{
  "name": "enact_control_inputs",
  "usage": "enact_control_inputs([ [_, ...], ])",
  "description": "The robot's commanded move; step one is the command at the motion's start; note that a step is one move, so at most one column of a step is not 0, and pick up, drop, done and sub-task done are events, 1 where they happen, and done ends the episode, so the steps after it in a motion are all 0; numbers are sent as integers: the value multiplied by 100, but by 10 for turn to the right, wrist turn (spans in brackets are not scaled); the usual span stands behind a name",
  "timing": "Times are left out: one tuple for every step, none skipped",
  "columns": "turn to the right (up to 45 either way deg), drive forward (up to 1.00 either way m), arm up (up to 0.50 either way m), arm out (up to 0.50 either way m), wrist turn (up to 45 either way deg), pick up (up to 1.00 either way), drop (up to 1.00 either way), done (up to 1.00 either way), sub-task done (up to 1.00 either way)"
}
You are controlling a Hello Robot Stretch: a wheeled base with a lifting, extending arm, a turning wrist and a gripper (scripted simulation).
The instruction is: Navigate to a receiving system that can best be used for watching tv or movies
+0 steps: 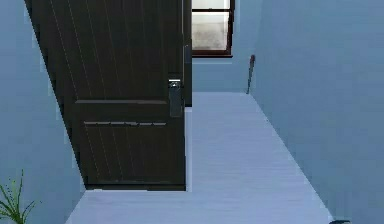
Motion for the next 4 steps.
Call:
enact_control_inputs([
  [210,0,0,0,0,0,0,0,0],
  [0,100,0,0,0,0,0,0,0],
  [60,0,0,0,0,0,0,0,0],
  [0,25,0,0,0,0,0,0,0],
])
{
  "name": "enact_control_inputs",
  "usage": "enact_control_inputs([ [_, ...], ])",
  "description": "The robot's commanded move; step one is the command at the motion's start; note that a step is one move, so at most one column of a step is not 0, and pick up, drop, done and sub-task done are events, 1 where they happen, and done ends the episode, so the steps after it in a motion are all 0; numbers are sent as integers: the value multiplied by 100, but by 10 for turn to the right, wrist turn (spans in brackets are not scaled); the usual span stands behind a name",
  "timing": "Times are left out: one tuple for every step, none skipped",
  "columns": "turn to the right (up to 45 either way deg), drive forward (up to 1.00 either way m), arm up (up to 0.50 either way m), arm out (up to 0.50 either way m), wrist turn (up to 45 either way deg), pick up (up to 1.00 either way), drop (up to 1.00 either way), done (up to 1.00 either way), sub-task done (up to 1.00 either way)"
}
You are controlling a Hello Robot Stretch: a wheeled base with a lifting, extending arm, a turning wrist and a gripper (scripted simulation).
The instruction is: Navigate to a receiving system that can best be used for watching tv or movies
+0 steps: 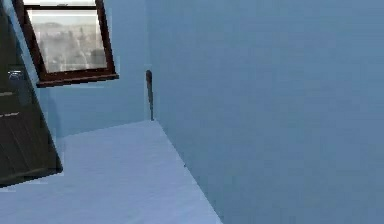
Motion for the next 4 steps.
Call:
enact_control_inputs([
  [-210,0,0,0,0,0,0,0,0],
  [0,45,0,0,0,0,0,0,0],
  [-450,0,0,0,0,0,0,0,0],
  [-60,0,0,0,0,0,0,0,0],
])
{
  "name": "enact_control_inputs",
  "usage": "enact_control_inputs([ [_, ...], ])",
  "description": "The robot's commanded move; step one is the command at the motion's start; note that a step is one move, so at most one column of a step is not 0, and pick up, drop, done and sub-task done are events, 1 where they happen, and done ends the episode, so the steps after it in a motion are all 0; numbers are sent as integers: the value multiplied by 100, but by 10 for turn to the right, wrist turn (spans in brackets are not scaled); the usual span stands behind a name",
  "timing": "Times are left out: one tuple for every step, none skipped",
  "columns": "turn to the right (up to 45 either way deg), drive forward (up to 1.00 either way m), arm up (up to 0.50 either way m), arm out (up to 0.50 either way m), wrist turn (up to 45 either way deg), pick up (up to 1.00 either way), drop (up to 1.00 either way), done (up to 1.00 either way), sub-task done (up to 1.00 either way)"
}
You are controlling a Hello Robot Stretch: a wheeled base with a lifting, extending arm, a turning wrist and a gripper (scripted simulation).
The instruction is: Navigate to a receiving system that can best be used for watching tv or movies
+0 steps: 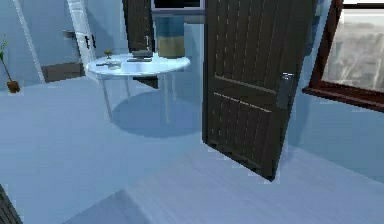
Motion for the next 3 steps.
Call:
enact_control_inputs([
  [0,55,0,0,0,0,0,0,0],
  [-420,0,0,0,0,0,0,0,0],
  [0,100,0,0,0,0,0,0,0],
])
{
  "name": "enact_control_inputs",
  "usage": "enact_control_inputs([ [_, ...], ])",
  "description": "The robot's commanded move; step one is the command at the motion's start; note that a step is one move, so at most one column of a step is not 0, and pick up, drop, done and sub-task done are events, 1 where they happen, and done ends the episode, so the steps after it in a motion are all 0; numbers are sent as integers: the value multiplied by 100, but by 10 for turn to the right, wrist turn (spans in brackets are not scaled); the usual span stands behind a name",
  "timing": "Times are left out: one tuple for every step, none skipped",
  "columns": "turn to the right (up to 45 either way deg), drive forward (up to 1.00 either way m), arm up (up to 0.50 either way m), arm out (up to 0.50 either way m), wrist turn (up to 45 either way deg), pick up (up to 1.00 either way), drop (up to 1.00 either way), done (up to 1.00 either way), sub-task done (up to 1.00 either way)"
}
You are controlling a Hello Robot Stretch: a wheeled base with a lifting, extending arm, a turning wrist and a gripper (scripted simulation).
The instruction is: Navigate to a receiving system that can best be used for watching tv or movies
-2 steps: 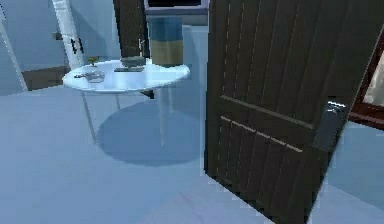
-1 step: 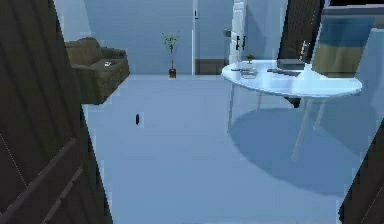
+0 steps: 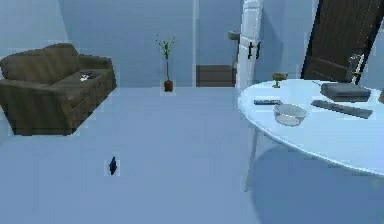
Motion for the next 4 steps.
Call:
enact_control_inputs([
  [0,100,0,0,0,0,0,0,0],
  [-60,0,0,0,0,0,0,0,0],
  [0,55,0,0,0,0,0,0,0],
  [0,40,0,0,0,0,0,0,0],
])
